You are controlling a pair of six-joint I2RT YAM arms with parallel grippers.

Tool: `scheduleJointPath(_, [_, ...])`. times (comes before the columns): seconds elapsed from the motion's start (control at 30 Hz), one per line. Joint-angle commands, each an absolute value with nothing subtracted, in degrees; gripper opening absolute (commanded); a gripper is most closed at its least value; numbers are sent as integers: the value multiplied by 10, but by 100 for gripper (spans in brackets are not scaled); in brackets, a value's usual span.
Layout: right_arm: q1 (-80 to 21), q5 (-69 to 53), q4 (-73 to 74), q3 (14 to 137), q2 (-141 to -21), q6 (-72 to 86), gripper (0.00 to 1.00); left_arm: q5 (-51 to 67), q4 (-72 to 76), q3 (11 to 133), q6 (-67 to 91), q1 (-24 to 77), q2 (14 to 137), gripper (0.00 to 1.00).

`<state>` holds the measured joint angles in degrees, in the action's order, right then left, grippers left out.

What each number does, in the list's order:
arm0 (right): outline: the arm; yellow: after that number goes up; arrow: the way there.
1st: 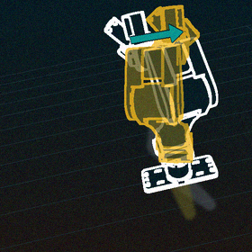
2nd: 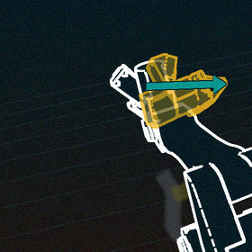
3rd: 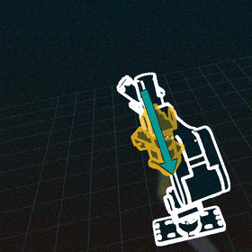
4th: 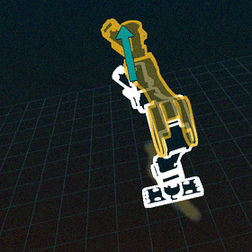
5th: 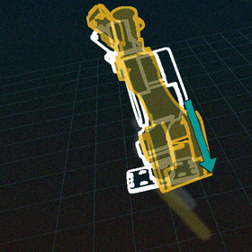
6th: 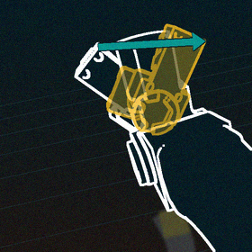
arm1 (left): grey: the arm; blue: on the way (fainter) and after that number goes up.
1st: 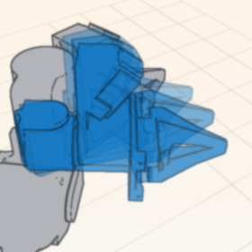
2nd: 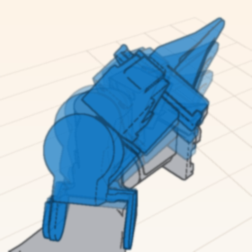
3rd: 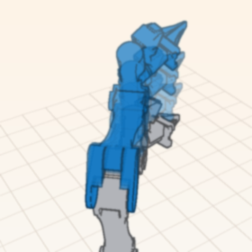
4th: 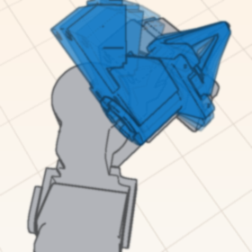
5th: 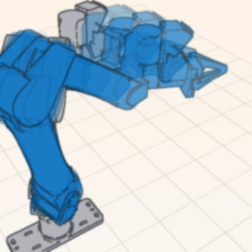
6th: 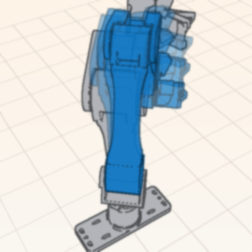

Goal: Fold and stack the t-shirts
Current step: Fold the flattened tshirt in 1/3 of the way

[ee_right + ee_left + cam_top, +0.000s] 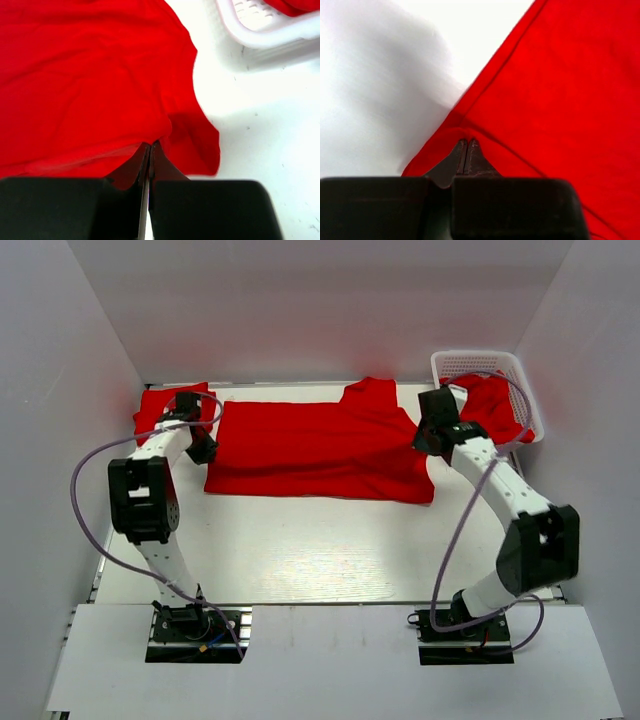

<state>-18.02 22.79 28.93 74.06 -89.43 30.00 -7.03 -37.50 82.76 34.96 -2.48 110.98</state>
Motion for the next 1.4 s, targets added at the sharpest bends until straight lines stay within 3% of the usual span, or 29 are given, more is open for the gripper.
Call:
scheduleJointPath(0.0, [-178,237,340,719,-791,310,0,-84,-369,777,339,-22,996,0])
scheduleJointPath(0.23, [-182,140,517,636,-639,344,0,-70,-390,688,345,-17,880,0])
scheduleJointPath(0.5, [-181,103,502,556,-563,334,0,-90,-417,637,345,-17,818,0])
scheduleJointPath(0.7, [-178,122,459,564,-597,323,0,-100,-417,650,350,-17,844,0])
scheduleJointPath(0.83, [-176,198,449,621,-664,325,0,-111,-423,701,358,-17,889,0])
scheduleJointPath(1.07, [-170,194,412,679,-788,309,0,-111,-394,741,358,-17,963,0])
scheduleJointPath(1.37, [-155,198,375,732,-860,275,0,-83,-319,768,352,-17,1028,0])
